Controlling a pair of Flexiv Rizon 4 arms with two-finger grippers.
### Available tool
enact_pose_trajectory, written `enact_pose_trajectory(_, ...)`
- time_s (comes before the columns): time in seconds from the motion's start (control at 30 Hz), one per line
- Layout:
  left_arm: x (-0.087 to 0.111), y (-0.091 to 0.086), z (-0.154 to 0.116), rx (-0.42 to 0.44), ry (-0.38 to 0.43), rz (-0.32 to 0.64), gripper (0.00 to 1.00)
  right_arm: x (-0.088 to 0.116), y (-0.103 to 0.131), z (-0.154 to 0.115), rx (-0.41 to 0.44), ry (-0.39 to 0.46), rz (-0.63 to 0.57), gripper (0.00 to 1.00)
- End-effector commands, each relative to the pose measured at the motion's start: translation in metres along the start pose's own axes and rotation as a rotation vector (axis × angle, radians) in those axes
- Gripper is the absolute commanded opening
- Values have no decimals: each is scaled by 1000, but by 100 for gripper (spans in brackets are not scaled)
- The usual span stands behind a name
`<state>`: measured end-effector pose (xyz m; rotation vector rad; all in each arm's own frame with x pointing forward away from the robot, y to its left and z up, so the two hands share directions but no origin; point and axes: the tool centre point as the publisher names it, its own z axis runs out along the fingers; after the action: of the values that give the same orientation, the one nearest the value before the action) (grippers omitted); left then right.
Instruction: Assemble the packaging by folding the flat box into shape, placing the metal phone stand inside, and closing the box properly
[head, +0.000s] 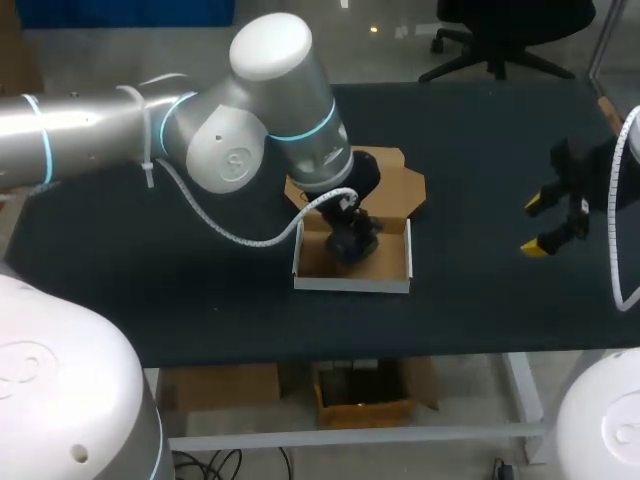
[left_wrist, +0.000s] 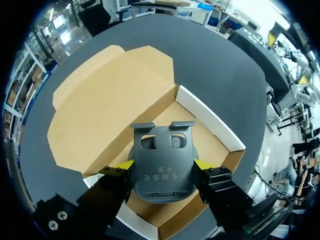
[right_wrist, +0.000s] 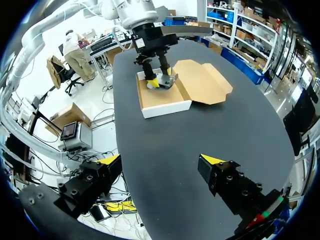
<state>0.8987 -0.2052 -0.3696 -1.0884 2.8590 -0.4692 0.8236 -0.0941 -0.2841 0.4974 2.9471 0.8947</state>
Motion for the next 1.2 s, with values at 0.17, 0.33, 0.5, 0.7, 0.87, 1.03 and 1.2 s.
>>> enact_pose_trajectory(0.17, -2, 0, 18, -25, -6, -12, 0, 1, 0, -1, -2, 1, -1, 100)
enact_pose_trajectory(0.33, -4, -1, 23, -28, -8, -22, 0, 1, 0, -1, -2, 1, -1, 100)
enact_pose_trajectory(0.5, -4, -2, 29, -33, -6, -20, 0, 1, 0, -1, -2, 1, -1, 100)
enact_pose_trajectory(0.7, -4, -2, 32, -40, -7, -20, 91, 1, 0, -1, -2, 1, -1, 100)
enact_pose_trajectory(0.87, -3, -3, 29, -38, -19, -24, 100, 1, 0, -1, -2, 1, -1, 100)
enact_pose_trajectory(1.03, -1, -3, 23, -29, -29, -32, 100, 1, 0, -1, -2, 1, -1, 100)
enact_pose_trajectory(1.2, 4, -5, 16, -45, -66, -96, 100, 1, 0, -1, -2, 1, -1, 100)
